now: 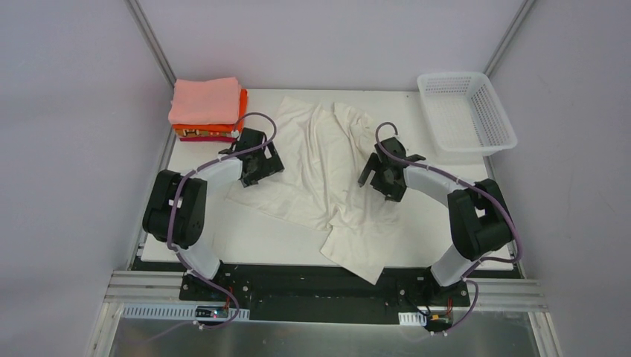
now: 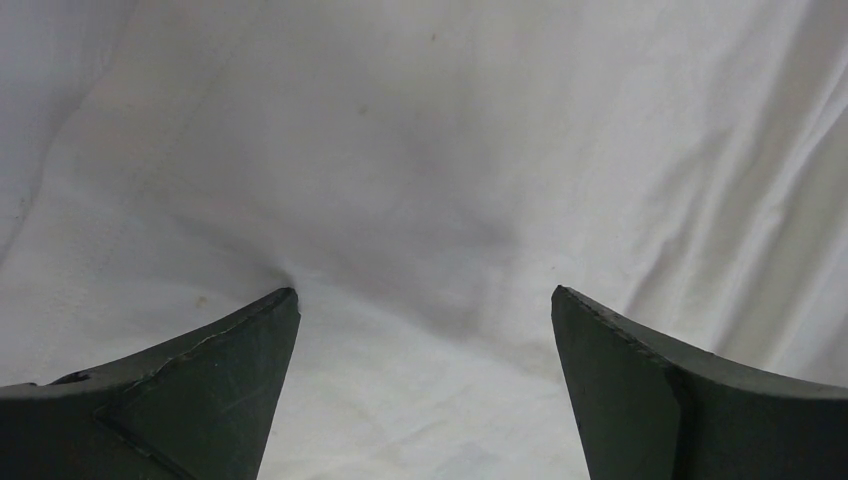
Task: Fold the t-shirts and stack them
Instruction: Flatten out the tshirt
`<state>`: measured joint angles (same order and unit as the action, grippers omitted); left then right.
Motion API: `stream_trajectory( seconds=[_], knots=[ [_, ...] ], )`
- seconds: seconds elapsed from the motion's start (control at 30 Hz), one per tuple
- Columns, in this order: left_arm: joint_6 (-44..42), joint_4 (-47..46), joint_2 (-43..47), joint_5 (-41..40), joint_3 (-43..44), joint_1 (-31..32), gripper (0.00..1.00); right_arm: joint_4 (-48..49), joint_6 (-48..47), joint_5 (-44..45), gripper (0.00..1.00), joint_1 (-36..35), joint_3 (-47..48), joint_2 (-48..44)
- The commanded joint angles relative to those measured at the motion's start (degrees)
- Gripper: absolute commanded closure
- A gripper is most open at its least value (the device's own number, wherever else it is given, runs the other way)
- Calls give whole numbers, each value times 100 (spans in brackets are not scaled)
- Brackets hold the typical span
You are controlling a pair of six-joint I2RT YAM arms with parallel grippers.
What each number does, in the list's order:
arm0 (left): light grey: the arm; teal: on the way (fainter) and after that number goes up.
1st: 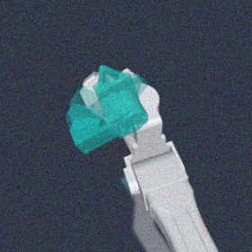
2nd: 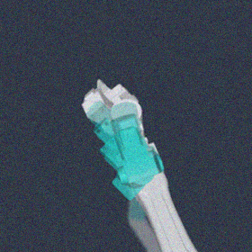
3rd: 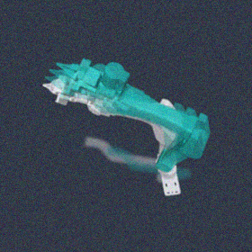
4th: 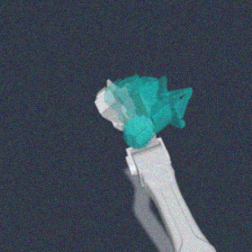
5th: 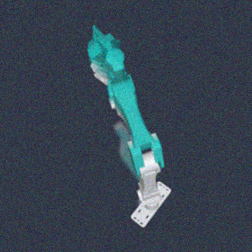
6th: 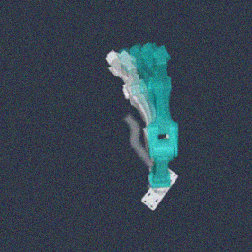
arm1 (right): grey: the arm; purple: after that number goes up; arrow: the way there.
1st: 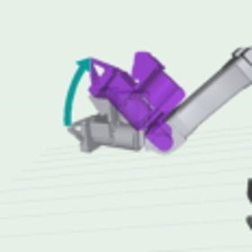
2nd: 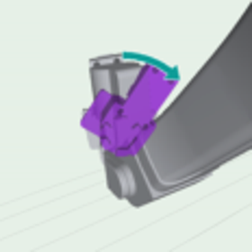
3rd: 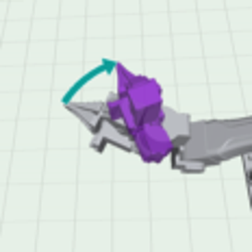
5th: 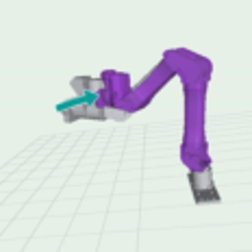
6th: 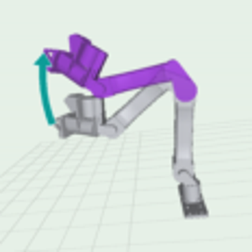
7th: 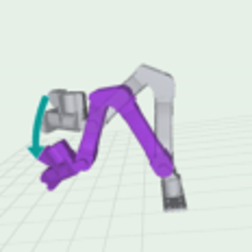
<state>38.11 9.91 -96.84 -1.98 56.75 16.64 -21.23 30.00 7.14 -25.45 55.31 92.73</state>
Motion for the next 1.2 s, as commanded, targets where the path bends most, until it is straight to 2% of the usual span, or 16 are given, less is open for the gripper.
stream_trajectory(
  seconds=[0.0,0.1,0.33,0.53,0.67,0.73,0.9,1.03,1.1,1.17],
  knots=[
    [117,43,383,-62,-602,-47,1,322,78,41,1,376,141,319],
    [414,85,797,-130,-1169,-47,1,279,120,-18,1,713,102,391],
    [1321,264,2157,355,-2580,54,1,56,167,-106,1,1237,-268,-92],
    [2125,1063,3965,-103,-3195,699,1,-318,289,-286,1,1251,-417,-427],
    [2416,1276,4723,-165,-3421,1052,1,-433,435,-137,1,1249,-668,-836],
    [2270,1410,4862,-380,-3308,1060,1,-503,456,-131,1,1251,-796,-1053],
    [1558,1801,4763,-994,-2385,1060,1,-736,453,-12,1,1249,-969,-1629],
    [990,1784,4281,-1439,-1340,1054,1,-583,-124,-61,1,1240,-264,-1756],
    [776,1719,3778,-1753,-888,1005,1,-264,-542,-380,0,1242,264,-1528],
    [497,1466,3233,-1709,-515,785,1,80,-933,-638,0,1248,825,-1072]
  ],
)
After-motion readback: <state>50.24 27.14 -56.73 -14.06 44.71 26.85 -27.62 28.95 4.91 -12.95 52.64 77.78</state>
